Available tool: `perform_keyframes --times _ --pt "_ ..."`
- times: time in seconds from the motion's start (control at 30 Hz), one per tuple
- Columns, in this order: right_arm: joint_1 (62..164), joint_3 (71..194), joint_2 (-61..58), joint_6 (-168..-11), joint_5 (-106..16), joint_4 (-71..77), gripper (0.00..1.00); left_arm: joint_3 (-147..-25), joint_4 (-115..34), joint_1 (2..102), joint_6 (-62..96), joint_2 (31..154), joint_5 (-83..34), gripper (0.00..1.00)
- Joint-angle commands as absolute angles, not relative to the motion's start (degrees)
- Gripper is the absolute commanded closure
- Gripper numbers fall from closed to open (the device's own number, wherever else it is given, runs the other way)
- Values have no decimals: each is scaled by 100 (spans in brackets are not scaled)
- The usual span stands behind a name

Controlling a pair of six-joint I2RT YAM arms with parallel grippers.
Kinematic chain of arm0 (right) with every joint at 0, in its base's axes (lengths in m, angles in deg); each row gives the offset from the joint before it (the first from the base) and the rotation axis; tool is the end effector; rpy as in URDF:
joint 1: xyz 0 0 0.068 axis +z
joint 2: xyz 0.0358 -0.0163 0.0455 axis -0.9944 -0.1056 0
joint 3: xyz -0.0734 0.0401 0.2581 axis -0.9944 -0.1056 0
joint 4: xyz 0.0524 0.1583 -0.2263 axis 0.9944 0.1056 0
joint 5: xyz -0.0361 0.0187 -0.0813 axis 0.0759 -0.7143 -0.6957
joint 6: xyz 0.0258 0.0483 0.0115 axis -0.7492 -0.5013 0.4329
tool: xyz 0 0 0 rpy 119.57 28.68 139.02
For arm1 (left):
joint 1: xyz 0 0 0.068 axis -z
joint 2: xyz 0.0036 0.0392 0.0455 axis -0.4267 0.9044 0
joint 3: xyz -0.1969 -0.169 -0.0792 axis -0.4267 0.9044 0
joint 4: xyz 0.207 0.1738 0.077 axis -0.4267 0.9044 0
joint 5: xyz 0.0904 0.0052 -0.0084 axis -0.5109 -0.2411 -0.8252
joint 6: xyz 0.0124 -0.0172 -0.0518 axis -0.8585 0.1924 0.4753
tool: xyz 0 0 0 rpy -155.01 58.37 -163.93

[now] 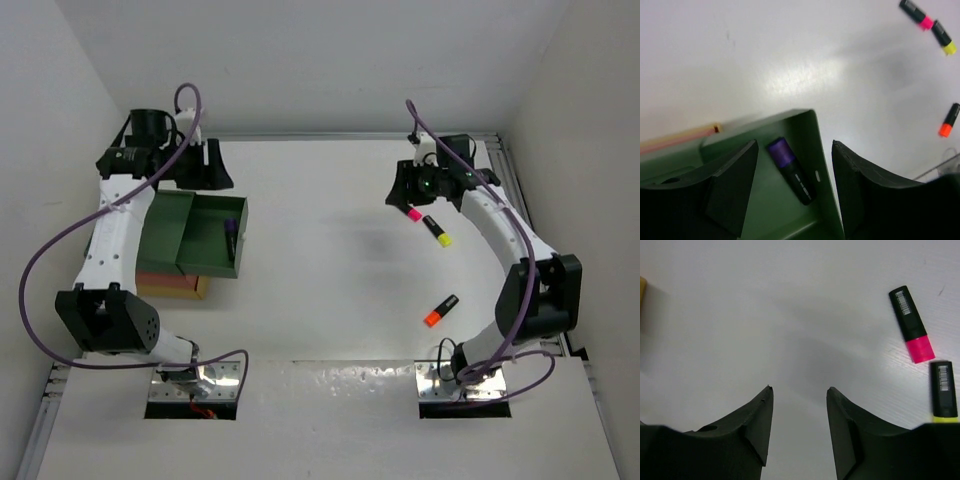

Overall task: Sort the stationery into containers
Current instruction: Place the pen in the drawer, then pick up the pen from the center of the board.

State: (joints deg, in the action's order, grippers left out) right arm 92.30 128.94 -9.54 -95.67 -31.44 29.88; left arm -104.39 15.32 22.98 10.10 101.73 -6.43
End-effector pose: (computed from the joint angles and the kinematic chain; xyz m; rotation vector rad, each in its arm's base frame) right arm 0.3598 0.0672 0.2775 -0.0921 2.3634 0.6225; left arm 0.3252 -0.0041 0.3841 0.0785 2.3531 -0.5640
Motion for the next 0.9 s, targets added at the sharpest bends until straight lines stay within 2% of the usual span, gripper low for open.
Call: perform_keyframes --times 0.0,0.2,0.33,0.53,0.87 --pt "9185 13315 -1247 -8613 -3193 2957 54 -11176 1403 2342 678 9922 -661 33" --pt "9202 14746 -2670 -6697 -3526 4229 51 -11626 1596 2438 -280 9729 -204 24" --pt "9088 15204 -3452 -6274 -3939 4118 44 -11706 1719 2465 -623 9570 24 18" --pt "8746 15995 -4253 -6027 -3712 4460 39 -11495 1887 2465 -948 9228 262 17" --pt "8561 15768 -4684 -5842 -3360 4469 41 -11099 1860 2473 -931 8946 341 17"
